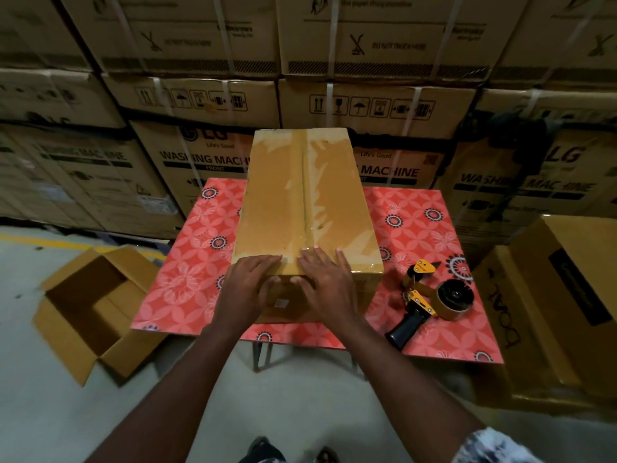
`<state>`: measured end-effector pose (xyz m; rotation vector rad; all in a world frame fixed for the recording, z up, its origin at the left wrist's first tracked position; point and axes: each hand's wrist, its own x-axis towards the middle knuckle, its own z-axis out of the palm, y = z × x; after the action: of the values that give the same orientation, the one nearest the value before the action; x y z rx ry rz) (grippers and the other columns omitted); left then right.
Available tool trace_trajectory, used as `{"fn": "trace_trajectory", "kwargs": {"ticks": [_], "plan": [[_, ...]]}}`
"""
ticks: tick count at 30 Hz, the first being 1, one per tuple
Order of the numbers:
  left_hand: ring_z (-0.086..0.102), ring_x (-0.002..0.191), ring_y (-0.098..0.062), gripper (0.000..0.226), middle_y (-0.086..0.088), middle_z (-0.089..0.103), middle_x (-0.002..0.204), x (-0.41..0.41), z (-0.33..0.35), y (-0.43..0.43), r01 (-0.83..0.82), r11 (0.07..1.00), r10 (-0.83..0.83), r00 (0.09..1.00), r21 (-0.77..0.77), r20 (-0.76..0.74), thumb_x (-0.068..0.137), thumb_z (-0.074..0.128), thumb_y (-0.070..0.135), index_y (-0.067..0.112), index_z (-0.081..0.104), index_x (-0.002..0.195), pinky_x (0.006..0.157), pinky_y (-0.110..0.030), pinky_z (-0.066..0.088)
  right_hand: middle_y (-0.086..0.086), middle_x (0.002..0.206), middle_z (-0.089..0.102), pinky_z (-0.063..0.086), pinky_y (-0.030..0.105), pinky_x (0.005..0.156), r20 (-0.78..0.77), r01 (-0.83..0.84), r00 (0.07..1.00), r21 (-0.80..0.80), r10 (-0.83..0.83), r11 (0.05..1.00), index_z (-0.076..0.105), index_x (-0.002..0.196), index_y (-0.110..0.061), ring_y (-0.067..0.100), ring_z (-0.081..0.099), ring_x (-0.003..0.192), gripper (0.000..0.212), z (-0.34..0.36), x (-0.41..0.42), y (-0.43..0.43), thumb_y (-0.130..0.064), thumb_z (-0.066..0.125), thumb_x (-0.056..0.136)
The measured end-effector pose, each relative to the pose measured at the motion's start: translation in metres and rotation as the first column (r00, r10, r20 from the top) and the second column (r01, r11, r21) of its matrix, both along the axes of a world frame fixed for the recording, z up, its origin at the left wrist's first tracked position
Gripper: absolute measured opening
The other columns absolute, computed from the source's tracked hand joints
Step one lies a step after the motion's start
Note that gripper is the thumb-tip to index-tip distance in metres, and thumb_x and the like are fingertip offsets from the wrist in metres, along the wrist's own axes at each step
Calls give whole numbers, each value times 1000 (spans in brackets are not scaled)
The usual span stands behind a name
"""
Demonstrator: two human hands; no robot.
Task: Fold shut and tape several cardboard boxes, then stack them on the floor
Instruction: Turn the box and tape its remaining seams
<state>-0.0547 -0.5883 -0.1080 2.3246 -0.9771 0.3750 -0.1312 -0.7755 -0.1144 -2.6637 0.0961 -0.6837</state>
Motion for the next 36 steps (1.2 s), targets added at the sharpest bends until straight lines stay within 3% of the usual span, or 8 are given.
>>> {"fn": "trace_trajectory", "kwargs": {"ticks": [3, 12, 17, 22, 26, 30, 33, 36], "plan": [[57, 115, -27, 48, -2, 63, 129, 0, -2, 4, 47, 999, -47, 999, 7, -8, 83, 70, 4, 17, 66, 129, 94, -42, 46, -1, 148, 55, 21, 53, 123, -7, -2, 1000, -44, 2, 999, 60, 139, -19, 24, 45, 143, 56, -3, -6, 0, -25, 77, 87], [65, 112, -30, 38, -3, 72, 122, 8, 6, 20, 27, 998, -31, 997, 56, 75, 91, 52, 30, 16, 73, 120, 94, -52, 49, 2, 147, 56, 23, 51, 122, -109, -128, 986, -43, 123, 991, 57, 142, -16, 24, 46, 142, 49, 18, 19, 36, -33, 63, 97], [47, 140, -30, 60, -8, 54, 148, 6, -4, 27, 85, 989, -84, 996, 123, -14, 85, 66, -3, 14, 56, 142, 114, -57, 35, 1, 154, 48, 16, 51, 125, -141, -119, 985, -106, 104, 987, 46, 150, -18, 21, 38, 147, 74, 11, 13, 37, -20, 78, 83], [36, 146, -28, 53, -12, 46, 154, 8, 2, 35, -19, 1000, 17, 995, -14, -102, 94, 59, 1, 9, 52, 146, 119, -43, 30, 5, 152, 51, 16, 50, 124, -143, -189, 973, -26, 183, 982, 55, 144, -15, 25, 40, 146, 50, 26, 29, 54, -33, 61, 98], [62, 122, -29, 59, -11, 63, 134, 0, -6, 44, -187, 975, 149, 950, -120, -275, 96, 60, -3, 8, 44, 151, 96, -32, 51, 7, 153, 50, 21, 45, 123, -154, -214, 967, -60, 202, 975, 54, 143, -11, 25, 42, 145, 48, 19, 34, 64, -22, 60, 97], [65, 77, -21, 51, -5, 71, 97, -22, -22, 42, -357, 915, 252, 870, -190, -424, 104, 53, 24, 10, 42, 153, 62, -25, 44, 5, 153, 50, 14, 41, 124, -110, -180, 978, -20, 177, 983, 55, 144, -11, 23, 41, 145, 53, 14, 31, 66, -15, 62, 91], [67, 98, -26, 57, -8, 68, 113, -37, -22, 16, -413, 890, 254, 801, -193, -543, 105, 51, 21, 10, 30, 157, 73, -29, 51, 2, 154, 49, 12, 41, 124, -141, -122, 981, 97, 135, 988, 57, 143, -15, 21, 37, 147, 54, 17, 37, 73, -34, 53, 92], [44, 140, -32, 76, -17, 41, 155, -55, -31, -6, -409, 900, 231, 737, -148, -635, 96, 63, 6, 7, 20, 158, 111, -48, 42, 0, 156, 46, 8, 46, 125, -179, -65, 980, 129, 88, 989, 56, 144, -19, 20, 32, 150, 62, 18, 39, 84, -55, 42, 95]]}}
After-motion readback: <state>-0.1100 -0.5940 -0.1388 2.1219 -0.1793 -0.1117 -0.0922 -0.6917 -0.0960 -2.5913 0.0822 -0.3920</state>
